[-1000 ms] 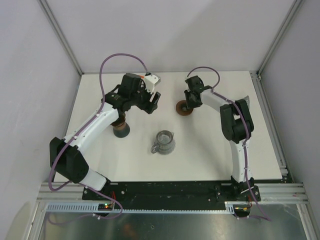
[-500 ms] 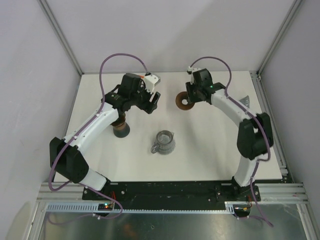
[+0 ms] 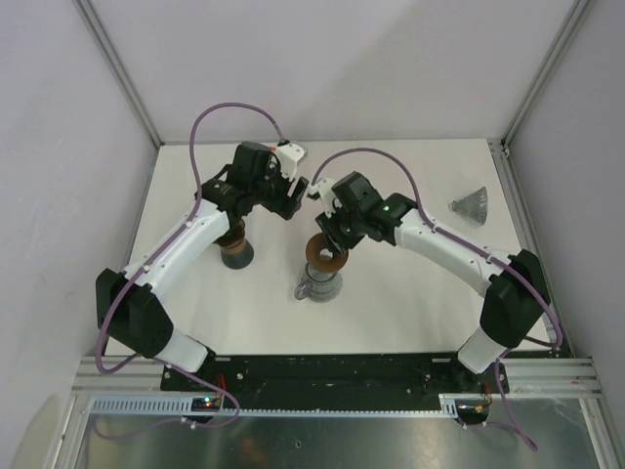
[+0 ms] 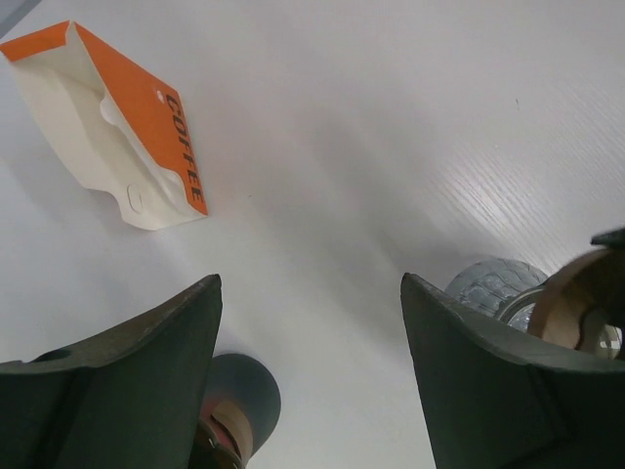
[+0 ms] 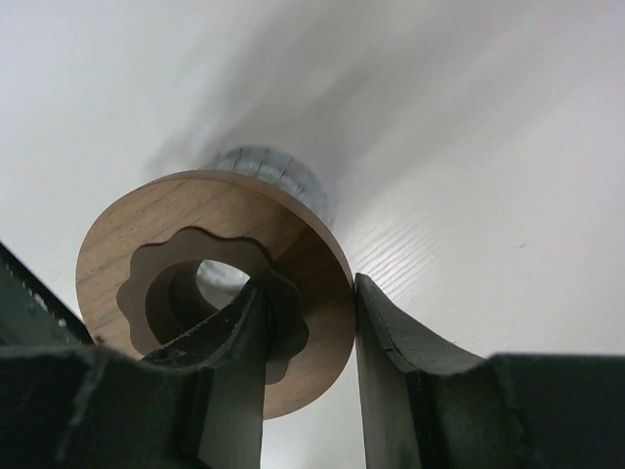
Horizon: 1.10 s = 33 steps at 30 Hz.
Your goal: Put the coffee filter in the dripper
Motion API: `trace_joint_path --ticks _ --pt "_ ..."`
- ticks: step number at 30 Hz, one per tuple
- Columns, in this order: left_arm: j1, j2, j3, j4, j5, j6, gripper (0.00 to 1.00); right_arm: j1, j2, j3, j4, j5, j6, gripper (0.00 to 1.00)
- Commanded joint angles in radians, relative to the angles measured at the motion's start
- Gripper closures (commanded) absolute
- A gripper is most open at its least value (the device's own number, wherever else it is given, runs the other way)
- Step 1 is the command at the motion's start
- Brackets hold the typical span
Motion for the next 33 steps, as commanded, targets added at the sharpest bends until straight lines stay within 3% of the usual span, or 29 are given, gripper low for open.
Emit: trace_joint_path --ticks 1,13,21,33 --pt "0.014 -0.057 0.019 0.011 -0.022 0.012 0.21 0.04 -0.006 -0.014 -0.04 -0.012 -0.03 1.0" --pt "0.033 -0.08 0.01 0.01 -0.015 0.009 0.21 0.068 0.072 -0.028 0.036 0.011 -0.025 0.9" --pt "0.038 -0.082 0.006 0.01 -0.005 0.009 0.21 0.068 0.108 -0.028 0.053 0.025 -0.029 0.79" --pt "0.038 -0.078 0.006 0.01 0.002 0.01 0.21 0.07 0.107 -0.028 0.037 0.002 -0.043 0.52"
